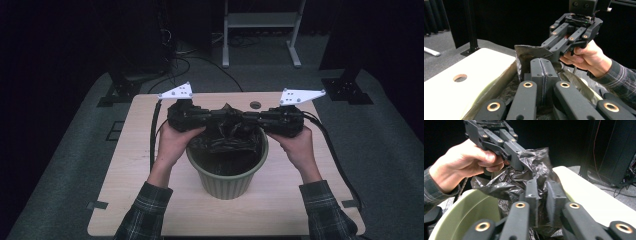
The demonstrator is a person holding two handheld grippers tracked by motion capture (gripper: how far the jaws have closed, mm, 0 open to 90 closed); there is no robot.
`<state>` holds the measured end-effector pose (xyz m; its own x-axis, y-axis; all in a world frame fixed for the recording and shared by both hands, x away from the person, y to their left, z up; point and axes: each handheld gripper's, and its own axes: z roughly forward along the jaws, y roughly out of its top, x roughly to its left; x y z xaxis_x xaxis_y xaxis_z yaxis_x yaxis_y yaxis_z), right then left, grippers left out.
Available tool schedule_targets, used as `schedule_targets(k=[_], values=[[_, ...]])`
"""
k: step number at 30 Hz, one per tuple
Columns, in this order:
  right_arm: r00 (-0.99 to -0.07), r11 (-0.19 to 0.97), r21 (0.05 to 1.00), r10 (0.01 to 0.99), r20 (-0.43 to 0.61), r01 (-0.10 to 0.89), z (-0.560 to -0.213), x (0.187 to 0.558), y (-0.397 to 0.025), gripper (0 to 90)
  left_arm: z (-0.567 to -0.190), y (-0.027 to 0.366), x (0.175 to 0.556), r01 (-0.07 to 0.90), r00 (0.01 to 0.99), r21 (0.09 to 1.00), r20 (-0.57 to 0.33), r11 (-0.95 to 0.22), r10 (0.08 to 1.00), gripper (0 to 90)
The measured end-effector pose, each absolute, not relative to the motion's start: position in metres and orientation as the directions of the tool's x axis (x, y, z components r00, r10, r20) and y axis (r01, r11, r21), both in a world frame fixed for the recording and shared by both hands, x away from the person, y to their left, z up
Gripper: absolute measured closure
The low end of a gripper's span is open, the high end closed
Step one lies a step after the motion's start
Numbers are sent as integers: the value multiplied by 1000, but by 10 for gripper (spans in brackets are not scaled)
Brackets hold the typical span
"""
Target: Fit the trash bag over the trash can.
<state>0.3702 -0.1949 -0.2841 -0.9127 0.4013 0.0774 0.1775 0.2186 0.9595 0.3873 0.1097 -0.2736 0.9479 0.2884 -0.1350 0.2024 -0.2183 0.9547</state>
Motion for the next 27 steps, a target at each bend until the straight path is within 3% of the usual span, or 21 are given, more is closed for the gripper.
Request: schedule_targets(k=[1, 5, 27], values=[[-912, 220, 960, 403, 74, 175, -284, 369, -198, 877, -274, 111, 387, 204, 947, 954, -136, -220, 290, 895], [-908, 214, 960, 411, 80, 182, -284, 369, -204, 893, -276, 120, 387, 209, 943, 953, -138, -220, 302, 894], [-878, 195, 961, 471, 81, 193, -287, 368, -233, 893, -279, 177, 382, 237, 907, 953, -146, -190, 396, 895]])
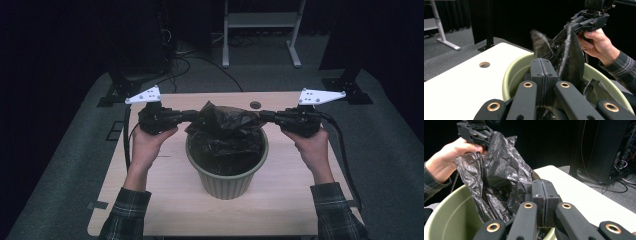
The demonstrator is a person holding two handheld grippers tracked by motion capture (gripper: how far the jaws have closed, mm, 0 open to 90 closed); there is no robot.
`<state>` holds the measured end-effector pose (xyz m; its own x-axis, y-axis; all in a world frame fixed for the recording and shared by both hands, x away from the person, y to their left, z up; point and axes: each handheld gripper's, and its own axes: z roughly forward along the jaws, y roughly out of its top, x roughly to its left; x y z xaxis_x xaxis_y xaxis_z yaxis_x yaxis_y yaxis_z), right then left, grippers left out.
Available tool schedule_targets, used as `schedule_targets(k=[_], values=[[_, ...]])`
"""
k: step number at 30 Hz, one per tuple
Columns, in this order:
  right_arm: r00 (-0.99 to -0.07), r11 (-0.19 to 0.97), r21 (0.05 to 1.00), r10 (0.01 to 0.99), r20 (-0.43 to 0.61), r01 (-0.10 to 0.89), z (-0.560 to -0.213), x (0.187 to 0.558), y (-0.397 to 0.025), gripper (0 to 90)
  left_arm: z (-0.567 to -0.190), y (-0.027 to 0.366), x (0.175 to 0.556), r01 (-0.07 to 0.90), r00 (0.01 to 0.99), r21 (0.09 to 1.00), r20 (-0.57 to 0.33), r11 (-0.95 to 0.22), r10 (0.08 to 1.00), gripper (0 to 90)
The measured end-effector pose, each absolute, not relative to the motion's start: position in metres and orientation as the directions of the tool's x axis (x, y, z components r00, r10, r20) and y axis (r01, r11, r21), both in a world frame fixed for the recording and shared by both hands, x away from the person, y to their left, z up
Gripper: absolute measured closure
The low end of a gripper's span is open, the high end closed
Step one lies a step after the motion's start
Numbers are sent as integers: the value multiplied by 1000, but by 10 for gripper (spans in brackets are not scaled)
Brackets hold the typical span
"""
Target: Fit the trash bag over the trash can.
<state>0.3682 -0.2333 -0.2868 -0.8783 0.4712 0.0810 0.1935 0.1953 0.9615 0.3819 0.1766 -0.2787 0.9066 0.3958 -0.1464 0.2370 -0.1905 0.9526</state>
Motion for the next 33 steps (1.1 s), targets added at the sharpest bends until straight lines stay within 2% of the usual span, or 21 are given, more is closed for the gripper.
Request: schedule_targets(k=[16, 25, 27, 30, 31, 32, 33], values=[[-856, 184, 964, 512, 74, 193, -291, 361, -252, 899, -279, 196, 381, 238, 882, 953, -131, -188, 452, 896], [-861, 193, 960, 501, 81, 203, -298, 342, -256, 895, -283, 194, 363, 243, 903, 950, -147, -198, 405, 895], [-864, 198, 958, 496, 83, 206, -299, 338, -256, 875, -287, 196, 356, 252, 905, 948, -161, -193, 394, 895], [-864, 206, 955, 496, 85, 212, -301, 334, -256, 746, -293, 197, 347, 253, 911, 948, -166, -193, 378, 895], [-864, 206, 955, 496, 85, 212, -301, 334, -256, 746, -296, 197, 343, 254, 912, 947, -167, -196, 374, 895], [-864, 200, 958, 497, 83, 207, -298, 333, -255, 646, -297, 197, 341, 254, 914, 947, -167, -199, 370, 895], [-863, 196, 959, 499, 80, 203, -296, 333, -254, 629, -300, 197, 338, 252, 917, 946, -167, -202, 364, 895]])
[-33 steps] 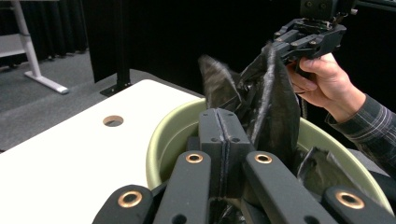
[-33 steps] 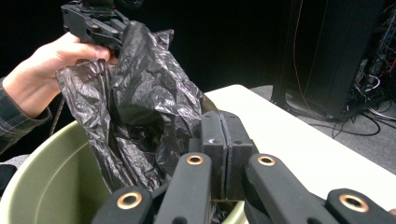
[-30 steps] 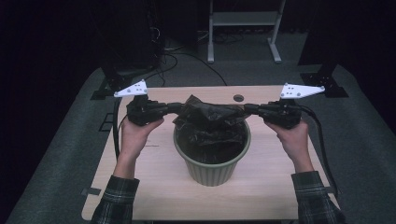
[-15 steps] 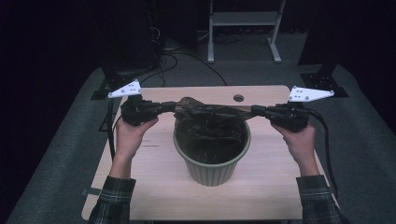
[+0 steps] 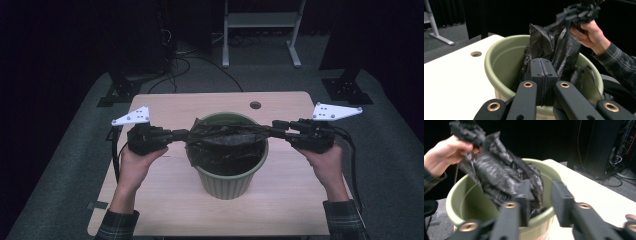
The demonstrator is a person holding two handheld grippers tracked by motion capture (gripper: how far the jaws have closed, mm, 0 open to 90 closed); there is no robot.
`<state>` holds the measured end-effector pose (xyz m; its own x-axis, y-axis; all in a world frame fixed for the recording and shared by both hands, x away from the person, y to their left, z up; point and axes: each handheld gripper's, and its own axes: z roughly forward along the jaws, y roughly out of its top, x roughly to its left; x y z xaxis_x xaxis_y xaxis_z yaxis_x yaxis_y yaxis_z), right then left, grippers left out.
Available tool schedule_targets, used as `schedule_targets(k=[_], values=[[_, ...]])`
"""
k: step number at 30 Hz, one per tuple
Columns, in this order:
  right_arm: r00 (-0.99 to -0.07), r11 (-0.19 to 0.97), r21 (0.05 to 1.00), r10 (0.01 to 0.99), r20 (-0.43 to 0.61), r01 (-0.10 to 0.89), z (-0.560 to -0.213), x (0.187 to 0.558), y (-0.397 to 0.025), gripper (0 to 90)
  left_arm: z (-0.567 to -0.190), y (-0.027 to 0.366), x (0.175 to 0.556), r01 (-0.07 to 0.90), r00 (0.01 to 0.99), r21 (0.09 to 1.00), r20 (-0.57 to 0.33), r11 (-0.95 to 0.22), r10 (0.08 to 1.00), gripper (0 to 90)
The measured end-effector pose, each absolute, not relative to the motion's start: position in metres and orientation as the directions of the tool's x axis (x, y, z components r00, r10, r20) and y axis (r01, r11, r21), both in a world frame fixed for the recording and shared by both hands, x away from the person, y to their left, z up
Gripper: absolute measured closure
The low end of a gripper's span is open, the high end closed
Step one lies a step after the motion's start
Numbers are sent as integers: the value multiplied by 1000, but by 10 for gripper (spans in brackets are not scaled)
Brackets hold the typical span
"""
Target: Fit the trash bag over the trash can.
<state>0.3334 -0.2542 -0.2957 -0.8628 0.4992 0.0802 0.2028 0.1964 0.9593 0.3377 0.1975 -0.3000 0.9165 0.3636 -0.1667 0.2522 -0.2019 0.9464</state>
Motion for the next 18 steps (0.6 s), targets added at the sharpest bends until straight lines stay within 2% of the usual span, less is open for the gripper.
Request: schedule_targets(k=[1, 2, 10, 16, 18], values=[[-863, 196, 959, 499, 80, 203, -296, 333, -254, 629, -300, 197, 338, 252, 917, 946, -167, -202, 364, 895], [-865, 184, 966, 497, 70, 184, -288, 334, -251, 578, -302, 196, 336, 254, 917, 946, -170, -201, 360, 895], [-900, 237, 961, 434, 28, 144, -260, 348, -214, 570, -300, 188, 336, 240, 929, 950, -164, -201, 333, 895], [-919, 301, 941, 392, 26, 155, -263, 363, -184, 599, -298, 186, 336, 230, 932, 954, -159, -193, 327, 895], [-922, 318, 934, 386, 29, 163, -267, 366, -176, 658, -297, 186, 336, 229, 932, 955, -159, -190, 325, 895]])
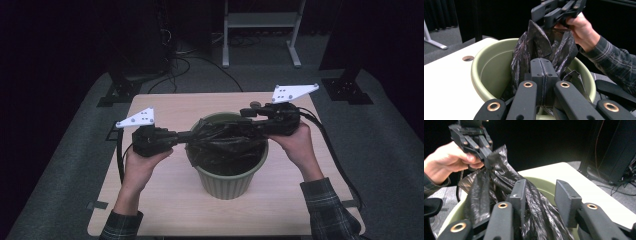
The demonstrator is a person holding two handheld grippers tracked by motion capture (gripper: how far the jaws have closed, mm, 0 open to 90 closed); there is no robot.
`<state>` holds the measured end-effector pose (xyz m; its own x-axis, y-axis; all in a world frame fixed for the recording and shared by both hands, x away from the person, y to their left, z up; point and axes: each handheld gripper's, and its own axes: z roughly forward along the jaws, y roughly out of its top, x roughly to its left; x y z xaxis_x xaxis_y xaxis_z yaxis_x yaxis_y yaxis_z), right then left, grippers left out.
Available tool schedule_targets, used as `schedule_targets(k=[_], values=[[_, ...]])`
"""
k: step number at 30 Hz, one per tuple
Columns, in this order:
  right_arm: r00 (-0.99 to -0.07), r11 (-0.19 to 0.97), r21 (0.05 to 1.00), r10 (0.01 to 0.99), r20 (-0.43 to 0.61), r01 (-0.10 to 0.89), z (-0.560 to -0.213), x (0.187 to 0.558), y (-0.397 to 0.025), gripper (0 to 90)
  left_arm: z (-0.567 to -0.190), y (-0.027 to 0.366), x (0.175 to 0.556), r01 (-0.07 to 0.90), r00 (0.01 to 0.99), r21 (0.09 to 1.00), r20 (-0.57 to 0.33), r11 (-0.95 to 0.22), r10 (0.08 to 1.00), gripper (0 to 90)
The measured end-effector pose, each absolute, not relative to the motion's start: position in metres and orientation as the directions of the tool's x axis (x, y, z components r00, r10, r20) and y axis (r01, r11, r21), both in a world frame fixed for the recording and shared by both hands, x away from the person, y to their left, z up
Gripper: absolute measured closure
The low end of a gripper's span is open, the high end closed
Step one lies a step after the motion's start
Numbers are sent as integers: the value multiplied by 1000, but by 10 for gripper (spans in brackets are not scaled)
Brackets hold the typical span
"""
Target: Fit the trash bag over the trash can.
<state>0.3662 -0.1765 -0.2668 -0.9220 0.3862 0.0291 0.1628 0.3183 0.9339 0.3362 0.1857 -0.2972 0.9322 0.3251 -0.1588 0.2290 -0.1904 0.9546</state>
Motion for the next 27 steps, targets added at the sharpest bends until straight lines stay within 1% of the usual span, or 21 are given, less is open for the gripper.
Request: schedule_targets(k=[1, 3, 6, 7, 12, 13, 18, 19, 20, 22, 23, 24, 27], values=[[-922, 325, 931, 386, 27, 164, -268, 367, -175, 706, -297, 186, 336, 229, 932, 955, -159, -188, 326, 895], [-924, 336, 928, 382, 24, 163, -270, 368, -172, 728, -298, 186, 336, 230, 932, 956, -161, -185, 324, 895], [-923, 339, 926, 384, 24, 165, -271, 370, -172, 879, -299, 186, 337, 232, 932, 954, -163, -187, 325, 895], [-918, 345, 924, 396, 13, 162, -271, 370, -172, 900, -299, 186, 337, 233, 931, 954, -163, -187, 326, 895], [-898, 326, 928, 439, 20, 180, -271, 372, -183, 900, -300, 188, 337, 235, 927, 954, -163, -186, 337, 895], [-881, 304, 933, 472, 29, 193, -273, 372, -195, 900, -300, 190, 338, 235, 926, 954, -162, -186, 342, 895], [-847, 266, 939, 529, 46, 217, -279, 368, -228, 900, -301, 196, 339, 241, 918, 953, -163, -182, 361, 895], [-847, 266, 939, 529, 46, 217, -279, 368, -228, 900, -301, 196, 339, 241, 918, 953, -163, -182, 361, 895], [-831, 249, 942, 554, 53, 226, -283, 365, -243, 900, -302, 198, 339, 242, 915, 953, -162, -182, 369, 895], [-812, 228, 944, 580, 64, 238, -287, 363, -258, 900, -302, 201, 340, 248, 911, 952, -167, -179, 377, 895], [-812, 228, 944, 580, 64, 238, -287, 363, -258, 900, -303, 203, 340, 250, 907, 952, -165, -178, 388, 895], [-794, 210, 945, 603, 77, 252, -293, 360, -273, 900, -304, 206, 340, 252, 905, 952, -168, -174, 391, 895], [-774, 185, 944, 625, 100, 271, -301, 357, -290, 900, -305, 208, 341, 257, 901, 951, -172, -171, 397, 895]])
